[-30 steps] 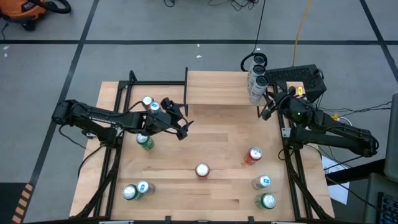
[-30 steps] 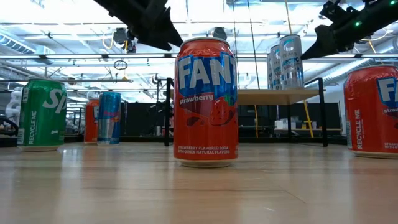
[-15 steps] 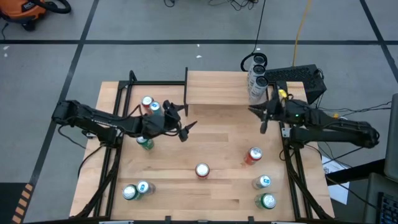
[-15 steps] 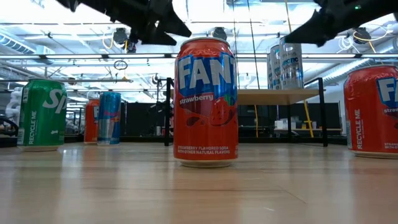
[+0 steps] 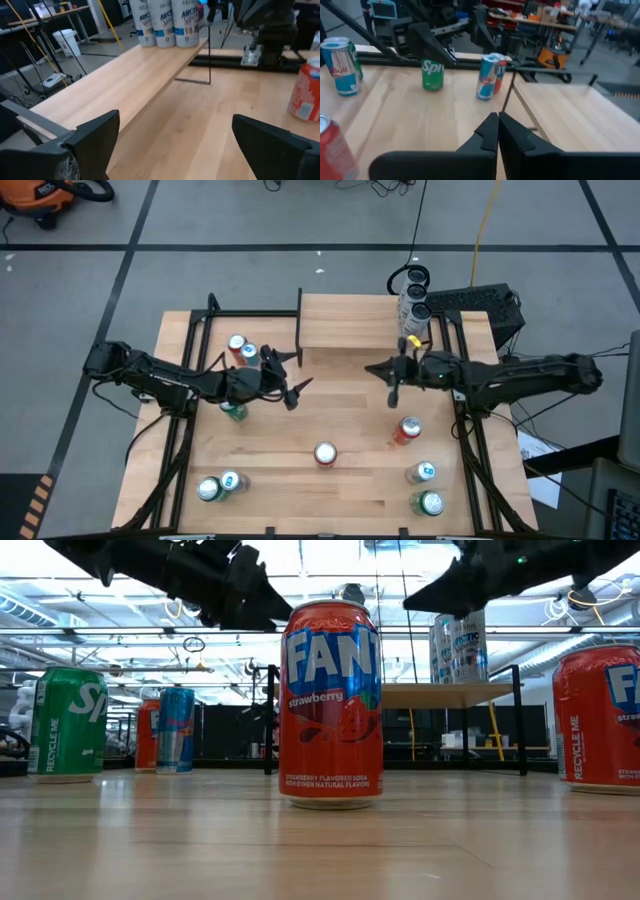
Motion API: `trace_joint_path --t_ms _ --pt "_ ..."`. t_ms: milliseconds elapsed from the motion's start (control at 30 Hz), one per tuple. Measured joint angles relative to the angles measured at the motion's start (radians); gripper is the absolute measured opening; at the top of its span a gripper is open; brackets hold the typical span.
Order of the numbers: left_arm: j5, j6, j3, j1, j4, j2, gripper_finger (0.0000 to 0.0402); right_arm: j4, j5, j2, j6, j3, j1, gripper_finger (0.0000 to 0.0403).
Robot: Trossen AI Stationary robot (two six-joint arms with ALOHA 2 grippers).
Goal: Place canned beverage on shelf
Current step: Put the bottom right red soda can on the shelf
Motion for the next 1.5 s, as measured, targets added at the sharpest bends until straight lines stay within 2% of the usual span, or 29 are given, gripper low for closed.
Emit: trace_joint_path --t_ms 233,400,500,633,767,900,967,1033,1100,1167,1300,1400,1500 --pt "0.027 0.0 -0.001 0.001 0.03 0.0 0.0386 0.135 -0.079 0.13 -0.052 0.0 0.001 0.0001" --pt "0.023 -0.048 -0.001 0.015 0.022 0.0 0.0385 0.221 -0.126 0.162 -0.028 0.0 0.001 0.0001" --pt "0.037 -0.051 -0.001 0.012 0.017 0.0 0.0369 0.2 -0.187 0.154 -0.001 0.0 0.005 0.0002" --pt "0.133 -0.052 -0.007 -0.008 -0.029 0.006 0.0333 0.17 -0.282 0.147 -0.074 0.0 0.041 0.0017" --pt "0.195 -0.079 -0.007 -0.027 -0.114 0.006 0.0315 0.141 -0.283 0.147 -0.041 0.015 0.078 0.0071" --pt "0.191 -0.102 -0.007 -0.05 -0.141 0.007 0.0314 0.031 -0.277 0.147 0.042 0.057 0.113 0.0156" --pt "0.169 -0.101 -0.007 -0.06 -0.15 0.006 0.0314 0.015 -0.221 0.151 0.102 0.076 0.131 0.0199" --pt "0.136 -0.098 -0.007 -0.063 -0.164 0.002 0.0314 -0.019 -0.114 0.15 0.179 0.098 0.143 0.0235" --pt "0.128 -0.105 -0.007 -0.065 -0.169 -0.004 0.0314 -0.118 -0.028 0.147 0.261 0.132 0.145 0.0258" --pt "0.162 -0.127 -0.007 -0.065 -0.177 -0.005 0.0314 -0.279 0.007 0.147 0.304 0.184 0.142 0.027" --pt "0.257 -0.155 -0.007 -0.068 -0.182 -0.005 0.0314 -0.655 0.0 0.147 0.382 0.325 0.145 0.0271" --pt "0.258 -0.156 -0.007 -0.067 -0.187 -0.005 0.0314 -0.922 0.001 0.15 0.497 0.435 0.156 0.0266" --pt "0.249 -0.157 -0.007 -0.066 -0.178 -0.005 0.0314 -1.121 -0.044 0.159 0.631 0.518 0.182 0.0264"
